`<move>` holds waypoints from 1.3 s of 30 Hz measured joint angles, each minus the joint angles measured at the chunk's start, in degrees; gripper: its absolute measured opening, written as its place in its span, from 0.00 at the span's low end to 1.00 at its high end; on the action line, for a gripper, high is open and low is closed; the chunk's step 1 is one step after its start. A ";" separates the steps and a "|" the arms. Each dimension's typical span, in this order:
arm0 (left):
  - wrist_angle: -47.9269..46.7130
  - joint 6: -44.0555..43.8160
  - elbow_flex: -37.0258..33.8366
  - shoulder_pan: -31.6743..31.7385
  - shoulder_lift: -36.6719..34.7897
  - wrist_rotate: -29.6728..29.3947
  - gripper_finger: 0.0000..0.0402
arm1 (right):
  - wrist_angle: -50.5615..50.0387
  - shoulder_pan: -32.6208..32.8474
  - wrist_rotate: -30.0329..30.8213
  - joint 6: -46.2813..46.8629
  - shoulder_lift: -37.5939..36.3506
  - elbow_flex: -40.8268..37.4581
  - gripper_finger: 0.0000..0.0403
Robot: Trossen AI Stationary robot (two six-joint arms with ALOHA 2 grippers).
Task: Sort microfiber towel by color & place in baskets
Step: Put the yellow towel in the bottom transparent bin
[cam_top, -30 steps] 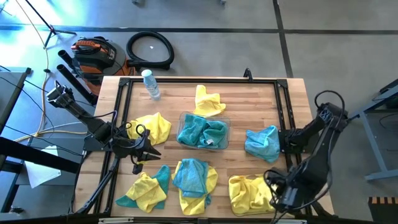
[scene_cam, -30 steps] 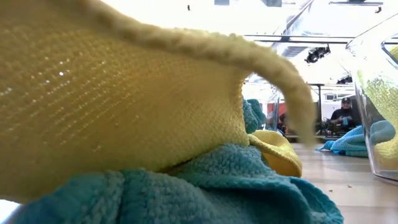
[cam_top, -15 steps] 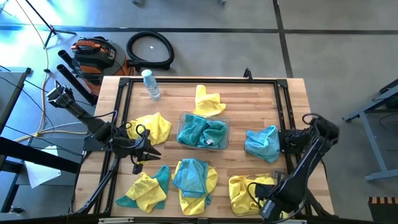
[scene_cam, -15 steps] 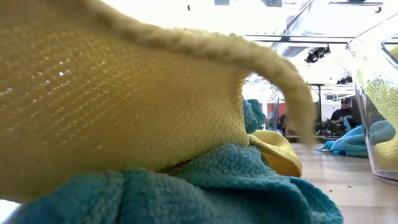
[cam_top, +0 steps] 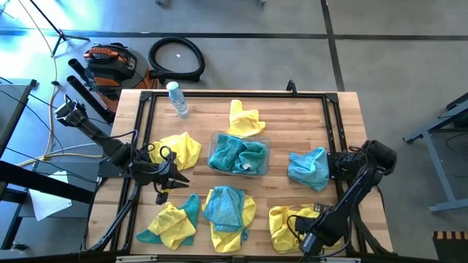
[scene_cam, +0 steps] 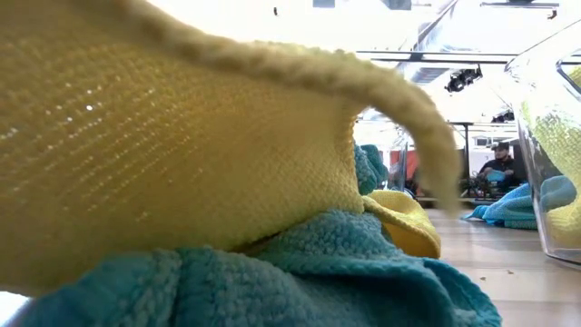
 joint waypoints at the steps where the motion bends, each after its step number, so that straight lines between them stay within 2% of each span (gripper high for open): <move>1: 0.00 0.00 0.00 0.00 0.00 0.00 0.15 | 0.65 0.10 0.00 0.60 -0.02 -0.53 0.00; 11: 0.00 -1.00 0.00 -0.01 0.00 0.02 0.15 | 0.71 0.47 0.65 1.68 -0.10 -1.02 0.00; 22: 0.00 -0.92 0.00 0.00 0.00 0.02 0.15 | -2.97 0.80 1.77 4.41 0.08 3.58 0.01; 25: -0.02 -0.90 0.00 0.00 0.00 0.02 0.15 | -6.31 0.80 1.77 4.66 0.09 5.51 0.07; 33: -0.02 -0.90 0.00 0.00 0.00 0.02 0.15 | -10.87 0.80 1.48 4.18 0.09 10.75 0.31; 39: -0.02 -0.90 0.00 0.00 0.00 0.02 0.15 | -21.16 0.80 2.05 6.48 0.09 18.21 0.39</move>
